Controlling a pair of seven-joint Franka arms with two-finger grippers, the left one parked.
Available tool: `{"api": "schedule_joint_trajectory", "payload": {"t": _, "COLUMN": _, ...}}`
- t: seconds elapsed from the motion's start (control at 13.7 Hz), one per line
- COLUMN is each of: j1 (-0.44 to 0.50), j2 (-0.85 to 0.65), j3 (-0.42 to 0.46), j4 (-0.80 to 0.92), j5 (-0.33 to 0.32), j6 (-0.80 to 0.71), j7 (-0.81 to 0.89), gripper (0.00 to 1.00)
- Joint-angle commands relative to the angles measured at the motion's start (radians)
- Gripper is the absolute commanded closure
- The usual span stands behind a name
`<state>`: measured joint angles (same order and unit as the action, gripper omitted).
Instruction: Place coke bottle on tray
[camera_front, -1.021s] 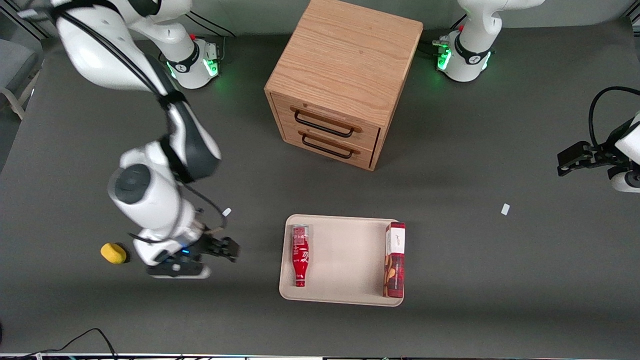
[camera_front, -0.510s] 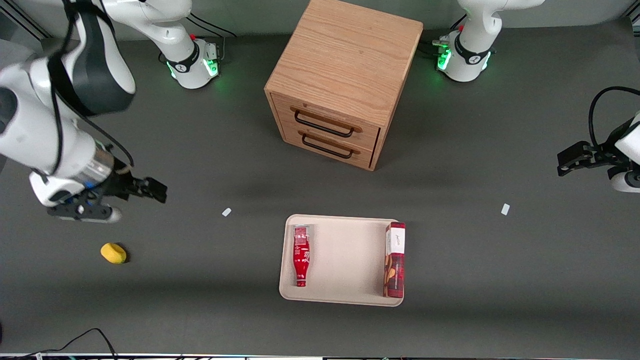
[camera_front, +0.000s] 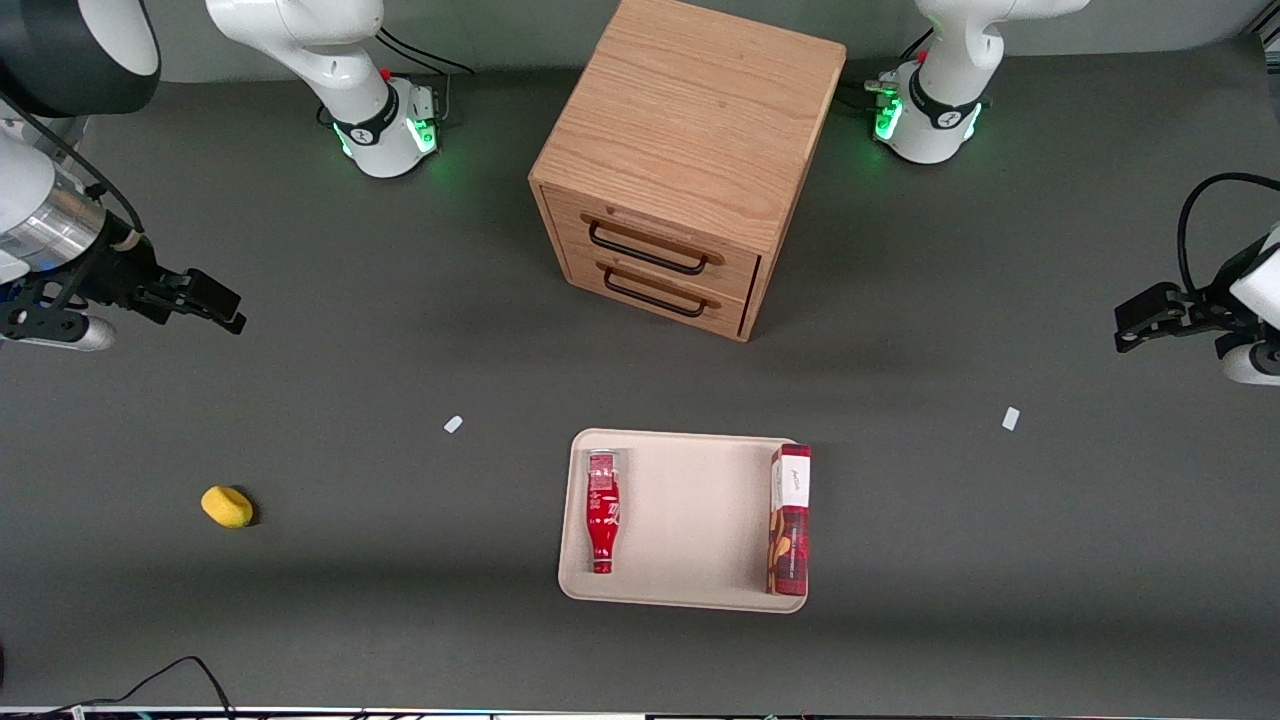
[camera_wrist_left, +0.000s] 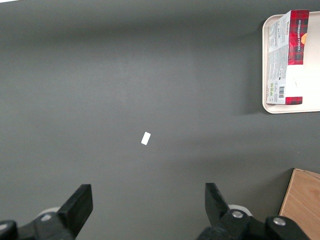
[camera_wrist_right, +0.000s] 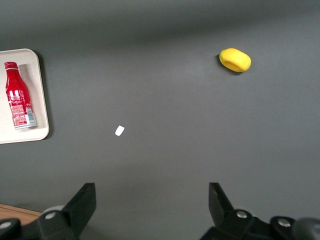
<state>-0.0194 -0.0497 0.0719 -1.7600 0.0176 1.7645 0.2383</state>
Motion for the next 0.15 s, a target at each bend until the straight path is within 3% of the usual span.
{"api": "schedule_joint_trajectory", "payload": {"t": 0.0, "j1": 0.006, "j2": -0.001, "j3": -0.003, "j4": 0.000, "j5": 0.025, "j6": 0.003, "j7": -0.025, "gripper": 0.00}}
{"api": "schedule_joint_trajectory", "payload": {"t": 0.07, "j1": 0.007, "j2": -0.001, "j3": -0.003, "j4": 0.000, "j5": 0.024, "j6": 0.003, "j7": -0.027, "gripper": 0.00}}
